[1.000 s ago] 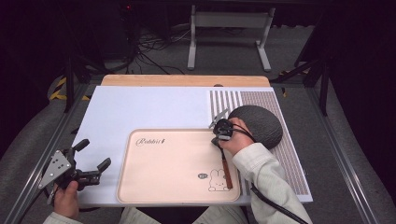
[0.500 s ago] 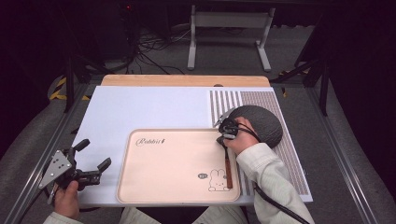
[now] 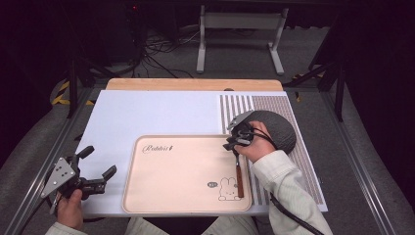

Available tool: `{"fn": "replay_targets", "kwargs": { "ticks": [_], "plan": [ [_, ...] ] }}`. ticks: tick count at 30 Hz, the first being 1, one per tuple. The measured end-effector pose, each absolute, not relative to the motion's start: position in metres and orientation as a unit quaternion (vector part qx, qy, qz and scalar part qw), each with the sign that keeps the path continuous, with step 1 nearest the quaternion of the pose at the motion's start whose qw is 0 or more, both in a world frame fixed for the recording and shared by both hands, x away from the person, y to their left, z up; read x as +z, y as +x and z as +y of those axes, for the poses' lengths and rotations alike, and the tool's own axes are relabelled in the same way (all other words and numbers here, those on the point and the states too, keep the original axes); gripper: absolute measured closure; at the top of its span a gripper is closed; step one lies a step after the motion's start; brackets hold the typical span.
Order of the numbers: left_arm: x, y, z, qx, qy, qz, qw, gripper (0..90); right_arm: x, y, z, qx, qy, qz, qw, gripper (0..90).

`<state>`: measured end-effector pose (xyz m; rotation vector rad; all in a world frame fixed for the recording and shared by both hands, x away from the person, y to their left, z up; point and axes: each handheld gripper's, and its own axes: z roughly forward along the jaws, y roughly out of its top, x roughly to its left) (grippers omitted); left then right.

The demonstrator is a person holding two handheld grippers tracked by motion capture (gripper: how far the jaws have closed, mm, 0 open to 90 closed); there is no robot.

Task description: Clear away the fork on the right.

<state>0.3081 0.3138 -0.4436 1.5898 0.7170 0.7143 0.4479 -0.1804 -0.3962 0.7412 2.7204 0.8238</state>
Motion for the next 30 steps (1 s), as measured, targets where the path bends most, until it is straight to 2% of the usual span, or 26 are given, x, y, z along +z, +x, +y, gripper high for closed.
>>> {"fn": "replay_targets", "kwargs": {
  "ticks": [1,2,3,8,30],
  "plan": [
    [-0.444,0.308,0.314,0.307,0.682,0.308,0.588,0.7,-0.396,0.448,-0.180,0.279,0.251,0.921,0.102,60.8],
    [-0.444,0.308,0.314,0.307,0.682,0.308,0.588,0.7,-0.387,0.442,-0.183,0.298,0.244,0.916,0.114,50.0],
    [-0.443,0.308,0.314,0.307,0.682,0.308,0.589,0.7,-0.382,0.439,-0.184,0.307,0.244,0.912,0.121,46.1],
    [-0.443,0.306,0.315,0.306,0.682,0.308,0.588,0.7,-0.364,0.421,-0.196,0.354,0.240,0.892,0.144,33.9],
    [-0.444,0.307,0.313,0.308,0.681,0.308,0.588,0.7,-0.356,0.380,-0.257,0.444,0.249,0.838,0.198,10.9]
  ]
}}
